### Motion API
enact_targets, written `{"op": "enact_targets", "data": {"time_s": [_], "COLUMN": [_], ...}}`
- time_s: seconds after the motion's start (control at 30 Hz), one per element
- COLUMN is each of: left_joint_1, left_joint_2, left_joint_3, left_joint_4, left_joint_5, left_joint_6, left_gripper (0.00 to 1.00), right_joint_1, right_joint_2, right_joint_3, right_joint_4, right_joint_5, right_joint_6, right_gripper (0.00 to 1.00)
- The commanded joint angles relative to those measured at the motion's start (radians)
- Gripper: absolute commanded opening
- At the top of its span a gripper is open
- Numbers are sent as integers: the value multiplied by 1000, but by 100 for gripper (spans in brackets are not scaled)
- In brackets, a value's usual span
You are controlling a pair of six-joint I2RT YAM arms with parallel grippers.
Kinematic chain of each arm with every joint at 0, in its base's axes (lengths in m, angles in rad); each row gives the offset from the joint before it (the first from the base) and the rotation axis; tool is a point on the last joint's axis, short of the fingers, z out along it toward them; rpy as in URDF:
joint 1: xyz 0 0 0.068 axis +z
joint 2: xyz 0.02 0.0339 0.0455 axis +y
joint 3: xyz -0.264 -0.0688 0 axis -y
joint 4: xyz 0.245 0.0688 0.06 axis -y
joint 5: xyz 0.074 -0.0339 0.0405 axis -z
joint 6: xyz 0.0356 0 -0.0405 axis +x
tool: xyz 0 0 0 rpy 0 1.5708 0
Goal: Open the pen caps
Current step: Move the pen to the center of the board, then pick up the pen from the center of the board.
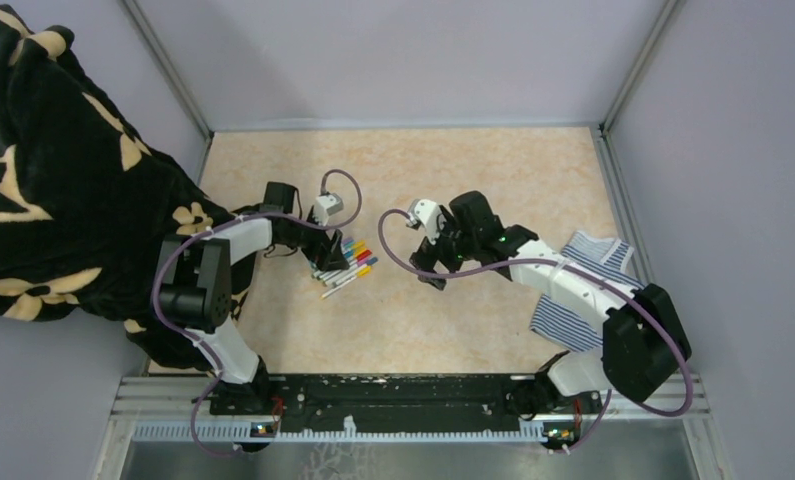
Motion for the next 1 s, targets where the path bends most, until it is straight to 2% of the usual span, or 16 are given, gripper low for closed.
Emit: {"op": "enact_targets", "data": {"time_s": [0.0,0.13,0.3,0.73,0.97], "left_joint_1": [-16,-12,-11,-34,-72], "left_joint_2": [-6,-63,-183,-426,-537], "left_joint_3": [-24,-35,-53,-194,-310], "left_joint_4": [-44,26,48,-169,-181], "left_joint_5": [25,-45,-86,-49,-67], "left_joint_6": [31,-20,-22,206,248], "left_gripper": [99,99,99,99,99], "right_joint_1": [50,101,107,107,107], "right_joint_2": [-62,-90,-123,-152,-164], "right_joint_3": [-8,-73,-118,-118,-124], "right_joint_4": [108,149,147,131,134], "right_joint_5": [-28,4,13,10,22], "right_joint_6": [-54,-69,-89,-104,-109], "right_gripper": [98,99,99,99,99]}}
